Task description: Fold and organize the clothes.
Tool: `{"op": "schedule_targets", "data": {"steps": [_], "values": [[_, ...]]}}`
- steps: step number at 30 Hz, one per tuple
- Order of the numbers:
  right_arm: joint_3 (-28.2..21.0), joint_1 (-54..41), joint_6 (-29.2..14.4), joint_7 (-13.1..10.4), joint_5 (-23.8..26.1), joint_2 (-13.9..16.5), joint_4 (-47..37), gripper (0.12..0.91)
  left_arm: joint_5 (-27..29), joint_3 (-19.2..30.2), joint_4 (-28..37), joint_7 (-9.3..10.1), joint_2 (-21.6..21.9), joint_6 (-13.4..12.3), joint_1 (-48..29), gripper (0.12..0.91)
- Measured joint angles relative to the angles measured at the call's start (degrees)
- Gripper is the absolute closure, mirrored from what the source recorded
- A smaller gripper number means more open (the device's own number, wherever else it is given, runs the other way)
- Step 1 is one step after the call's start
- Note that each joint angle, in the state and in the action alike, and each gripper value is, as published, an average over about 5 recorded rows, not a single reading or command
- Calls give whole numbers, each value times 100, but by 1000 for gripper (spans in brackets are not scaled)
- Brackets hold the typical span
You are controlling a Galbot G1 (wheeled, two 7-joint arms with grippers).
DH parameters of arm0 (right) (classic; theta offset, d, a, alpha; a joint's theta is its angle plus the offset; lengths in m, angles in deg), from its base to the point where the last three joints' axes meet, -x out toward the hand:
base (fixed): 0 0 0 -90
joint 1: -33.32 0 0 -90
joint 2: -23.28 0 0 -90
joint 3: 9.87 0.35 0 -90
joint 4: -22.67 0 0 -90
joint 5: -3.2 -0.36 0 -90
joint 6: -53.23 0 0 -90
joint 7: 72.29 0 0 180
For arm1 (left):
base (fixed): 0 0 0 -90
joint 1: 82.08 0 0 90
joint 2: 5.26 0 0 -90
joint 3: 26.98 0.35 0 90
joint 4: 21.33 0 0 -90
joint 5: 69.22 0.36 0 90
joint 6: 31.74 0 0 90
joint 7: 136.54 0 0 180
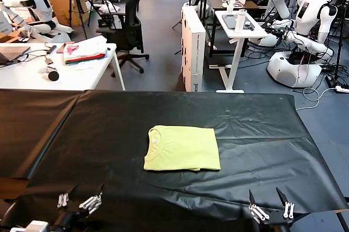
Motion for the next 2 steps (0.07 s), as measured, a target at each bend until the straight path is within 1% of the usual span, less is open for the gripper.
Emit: {"op": "schedule_targets", "data": {"steps": [2], "values": [[-10, 5, 0, 0, 3, -4, 0, 118, 0, -13, -12, -8, -1, -3, 5, 123]]}}
